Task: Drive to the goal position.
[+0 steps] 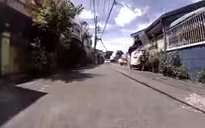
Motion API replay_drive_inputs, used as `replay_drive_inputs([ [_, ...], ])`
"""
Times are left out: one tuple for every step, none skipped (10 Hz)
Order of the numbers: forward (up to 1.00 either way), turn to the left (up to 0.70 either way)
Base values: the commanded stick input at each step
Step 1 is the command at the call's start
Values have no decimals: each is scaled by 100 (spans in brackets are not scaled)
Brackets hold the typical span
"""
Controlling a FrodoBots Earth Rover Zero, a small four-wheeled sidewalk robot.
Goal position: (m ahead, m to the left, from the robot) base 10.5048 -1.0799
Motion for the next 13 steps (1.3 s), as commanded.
replay_drive_inputs([
  [70,10],
  [70,10],
  [70,10],
  [70,10],
  [70,6],
  [70,-13],
  [70,-25],
  [70,-25],
  [70,-25],
  [70,-25],
  [70,-25],
  [70,-25],
  [70,-25],
])
